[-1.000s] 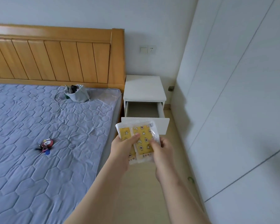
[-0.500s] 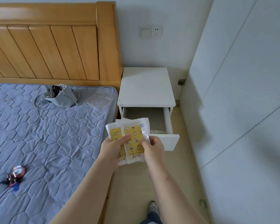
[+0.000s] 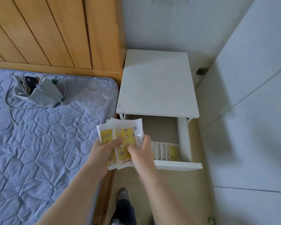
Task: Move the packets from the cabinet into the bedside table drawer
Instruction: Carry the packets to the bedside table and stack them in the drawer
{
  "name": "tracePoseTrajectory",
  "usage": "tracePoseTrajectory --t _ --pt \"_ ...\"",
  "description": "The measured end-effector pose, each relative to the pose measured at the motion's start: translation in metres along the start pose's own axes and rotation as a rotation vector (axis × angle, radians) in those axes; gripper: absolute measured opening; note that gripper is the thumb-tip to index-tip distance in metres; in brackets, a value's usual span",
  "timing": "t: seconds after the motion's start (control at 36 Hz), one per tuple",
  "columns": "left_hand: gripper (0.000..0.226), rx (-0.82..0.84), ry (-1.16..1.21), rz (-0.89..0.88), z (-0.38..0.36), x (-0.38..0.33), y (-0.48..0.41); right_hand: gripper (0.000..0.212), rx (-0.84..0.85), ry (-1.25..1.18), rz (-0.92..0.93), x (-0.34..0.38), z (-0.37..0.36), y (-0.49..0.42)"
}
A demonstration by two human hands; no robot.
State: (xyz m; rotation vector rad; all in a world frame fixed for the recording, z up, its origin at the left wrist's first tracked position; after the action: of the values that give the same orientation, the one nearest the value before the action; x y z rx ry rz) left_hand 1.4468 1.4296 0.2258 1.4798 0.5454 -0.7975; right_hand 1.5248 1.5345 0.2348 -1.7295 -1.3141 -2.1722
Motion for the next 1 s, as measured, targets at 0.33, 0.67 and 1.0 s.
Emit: tracePoseTrajectory --t 0.33,0.67,1.0 --pt "0.021 0.238 0.003 0.236 -0.094 0.043 -0.109 0.031 -0.035 0.042 -0.113 -0.051 0.012 -0.151" --pt "0.041 0.234 0.208 0.47 -0.131 0.133 -0.188 0.016 0.012 0.168 -0.241 -0.127 0.041 -0.258" --pt "0.043 0.271 0.128 0.417 -0.159 0.15 -0.236 0.021 0.096 0.117 -0.258 -0.157 0.029 -0.307"
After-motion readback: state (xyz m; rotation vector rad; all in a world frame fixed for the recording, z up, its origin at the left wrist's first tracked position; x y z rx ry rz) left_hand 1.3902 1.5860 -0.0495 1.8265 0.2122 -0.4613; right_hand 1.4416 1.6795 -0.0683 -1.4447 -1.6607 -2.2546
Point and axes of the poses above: each hand's wrist, its own y-axis away from the middle knuckle, its own z-axis out of the back of the hand, x = y × z, the point moved 10 cm from there along -y, towards the middle knuckle, and after that the axes turned 13 degrees about -x, right-handed, at the moved point
